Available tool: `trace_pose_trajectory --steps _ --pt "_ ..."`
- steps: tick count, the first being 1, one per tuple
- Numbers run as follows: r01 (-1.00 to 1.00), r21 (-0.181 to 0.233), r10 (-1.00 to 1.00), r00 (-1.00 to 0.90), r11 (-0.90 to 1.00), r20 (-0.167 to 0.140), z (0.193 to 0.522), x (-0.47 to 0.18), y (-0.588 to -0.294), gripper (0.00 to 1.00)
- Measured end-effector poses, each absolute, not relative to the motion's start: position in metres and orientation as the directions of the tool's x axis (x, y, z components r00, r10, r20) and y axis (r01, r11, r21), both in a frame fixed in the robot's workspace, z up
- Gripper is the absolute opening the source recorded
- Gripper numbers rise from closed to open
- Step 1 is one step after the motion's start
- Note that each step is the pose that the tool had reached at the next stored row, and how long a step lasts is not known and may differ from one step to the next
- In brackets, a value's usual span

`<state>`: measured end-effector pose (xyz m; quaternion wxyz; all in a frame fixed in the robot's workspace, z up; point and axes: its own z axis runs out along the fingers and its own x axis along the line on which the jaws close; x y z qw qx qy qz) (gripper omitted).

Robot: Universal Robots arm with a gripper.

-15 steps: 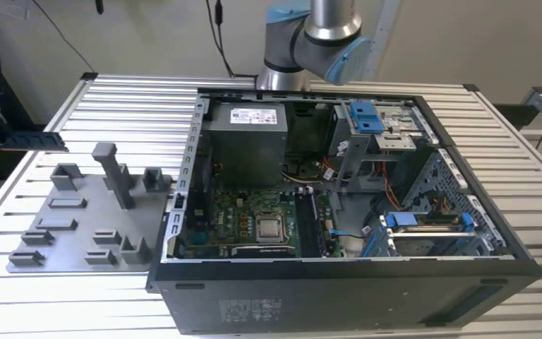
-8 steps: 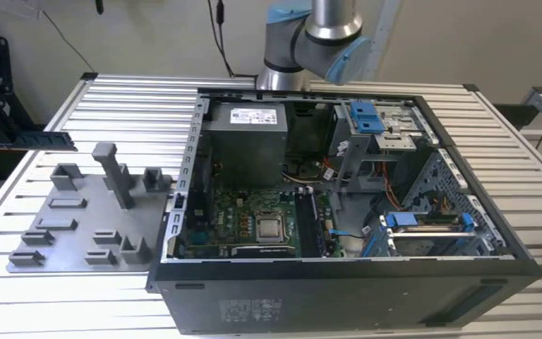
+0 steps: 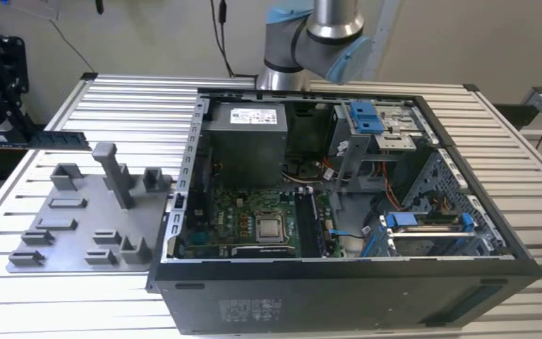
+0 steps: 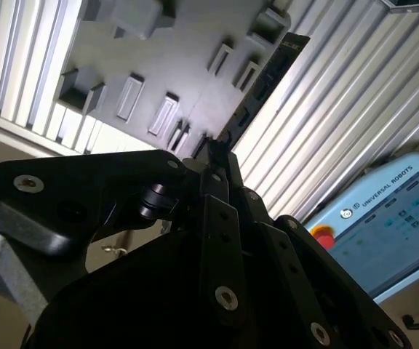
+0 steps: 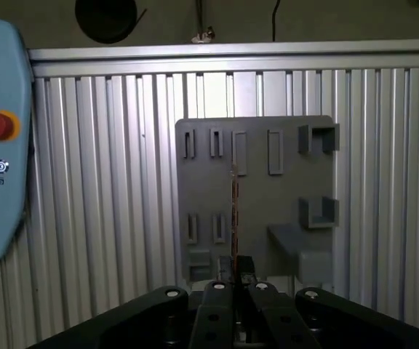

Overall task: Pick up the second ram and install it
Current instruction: 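Pick up the second ram and move it above second insertion slot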

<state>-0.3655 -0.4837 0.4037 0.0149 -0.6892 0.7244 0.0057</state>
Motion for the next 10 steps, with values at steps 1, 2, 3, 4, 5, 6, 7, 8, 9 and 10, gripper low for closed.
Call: trace_pose_trajectory --steps 1,2,3,4,5,6,7,8,9,10 --pt "-0.999 -0.012 -0.998 -0.05 0.05 -0.03 0.404 -0.363 -0.484 0.14" --pt "-0.999 -0.011 -0.998 -0.05 0.05 -0.03 0.404 -0.361 -0.484 0.14" --pt "-0.999 -0.011 -0.998 -0.05 0.05 -0.03 0.404 -0.359 -0.484 0.14" --pt "-0.999 -0.011 -0.998 -0.05 0.05 -0.031 0.404 -0.356 -0.484 0.14" --pt "-0.999 -0.01 -0.998 -0.05 0.05 -0.031 0.404 -0.354 -0.484 0.14" --pt "-0.999 -0.01 -0.998 -0.05 0.05 -0.031 0.404 -0.352 -0.484 0.14" --pt "-0.999 -0.009 -0.998 -0.05 0.05 -0.032 0.404 -0.349 -0.484 0.14" --pt "-0.999 -0.009 -0.998 -0.05 0.05 -0.032 0.404 -0.347 -0.484 0.14" --pt "-0.999 -0.009 -0.998 -0.05 0.05 -0.033 0.404 -0.345 -0.484 0.14" --pt "-0.999 -0.008 -0.998 -0.05 0.05 -0.033 0.404 -0.343 -0.484 0.14"
